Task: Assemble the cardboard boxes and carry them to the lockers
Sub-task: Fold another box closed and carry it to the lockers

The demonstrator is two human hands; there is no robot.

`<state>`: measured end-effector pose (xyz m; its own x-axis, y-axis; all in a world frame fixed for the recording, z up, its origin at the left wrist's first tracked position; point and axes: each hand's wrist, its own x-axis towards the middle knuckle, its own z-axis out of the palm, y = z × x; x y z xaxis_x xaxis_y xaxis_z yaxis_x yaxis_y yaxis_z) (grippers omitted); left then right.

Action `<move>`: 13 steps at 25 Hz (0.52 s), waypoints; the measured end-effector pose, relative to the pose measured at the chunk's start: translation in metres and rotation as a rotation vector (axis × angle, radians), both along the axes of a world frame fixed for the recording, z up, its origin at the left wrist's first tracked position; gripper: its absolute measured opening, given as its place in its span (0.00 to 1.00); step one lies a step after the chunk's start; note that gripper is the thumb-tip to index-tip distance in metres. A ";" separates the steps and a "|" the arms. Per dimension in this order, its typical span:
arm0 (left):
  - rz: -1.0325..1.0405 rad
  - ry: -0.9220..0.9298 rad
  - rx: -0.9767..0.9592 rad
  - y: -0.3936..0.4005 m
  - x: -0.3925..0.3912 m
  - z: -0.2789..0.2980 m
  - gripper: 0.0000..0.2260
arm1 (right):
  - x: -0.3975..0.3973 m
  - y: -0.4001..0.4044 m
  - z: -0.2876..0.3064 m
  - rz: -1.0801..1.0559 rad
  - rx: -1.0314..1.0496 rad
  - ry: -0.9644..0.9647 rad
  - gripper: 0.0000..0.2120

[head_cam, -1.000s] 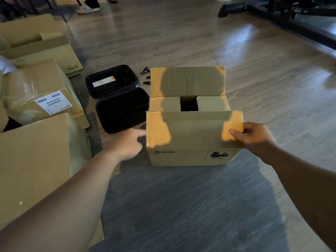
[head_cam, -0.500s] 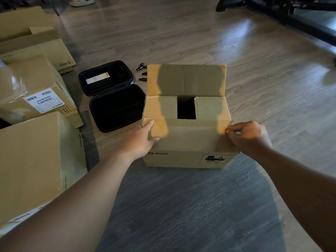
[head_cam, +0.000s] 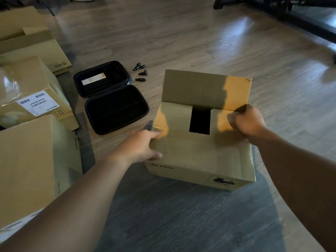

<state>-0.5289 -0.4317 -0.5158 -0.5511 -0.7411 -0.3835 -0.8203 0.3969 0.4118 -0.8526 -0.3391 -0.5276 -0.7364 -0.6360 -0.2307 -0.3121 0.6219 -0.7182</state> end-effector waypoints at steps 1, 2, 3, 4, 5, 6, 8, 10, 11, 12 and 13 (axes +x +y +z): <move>0.007 0.005 0.011 0.002 -0.002 -0.002 0.38 | -0.002 -0.002 0.000 -0.037 -0.067 -0.065 0.16; 0.018 0.011 0.024 0.004 -0.005 -0.005 0.38 | -0.004 -0.002 0.000 -0.055 -0.134 -0.121 0.18; 0.029 0.016 0.035 0.007 -0.007 -0.008 0.38 | -0.004 -0.001 0.000 -0.055 -0.201 -0.160 0.20; 0.037 0.016 0.038 0.010 -0.010 -0.009 0.38 | -0.004 0.003 0.000 -0.046 -0.254 -0.180 0.21; 0.042 0.011 0.031 0.012 -0.013 -0.010 0.37 | -0.004 0.006 0.001 -0.029 -0.293 -0.200 0.22; 0.040 -0.002 0.018 0.012 -0.016 -0.011 0.37 | -0.002 0.009 0.002 -0.024 -0.334 -0.234 0.24; 0.038 -0.035 -0.005 0.012 -0.022 -0.011 0.37 | -0.002 0.015 0.006 -0.064 -0.418 -0.330 0.27; 0.053 -0.041 -0.009 0.013 -0.026 -0.012 0.36 | -0.002 0.023 0.006 -0.095 -0.451 -0.378 0.27; 0.060 -0.029 -0.013 0.014 -0.028 -0.012 0.35 | -0.002 0.029 0.004 -0.100 -0.425 -0.364 0.26; 0.062 -0.015 -0.027 0.016 -0.029 -0.012 0.33 | -0.001 0.036 -0.001 -0.088 -0.370 -0.311 0.26; 0.062 0.000 -0.048 0.018 -0.030 -0.012 0.31 | -0.001 0.042 -0.006 -0.050 -0.284 -0.235 0.26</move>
<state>-0.5591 -0.4141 -0.5281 -0.5031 -0.7915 -0.3470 -0.8442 0.3642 0.3932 -0.8532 -0.2969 -0.5331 -0.7162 -0.6635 -0.2163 -0.0927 0.3977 -0.9128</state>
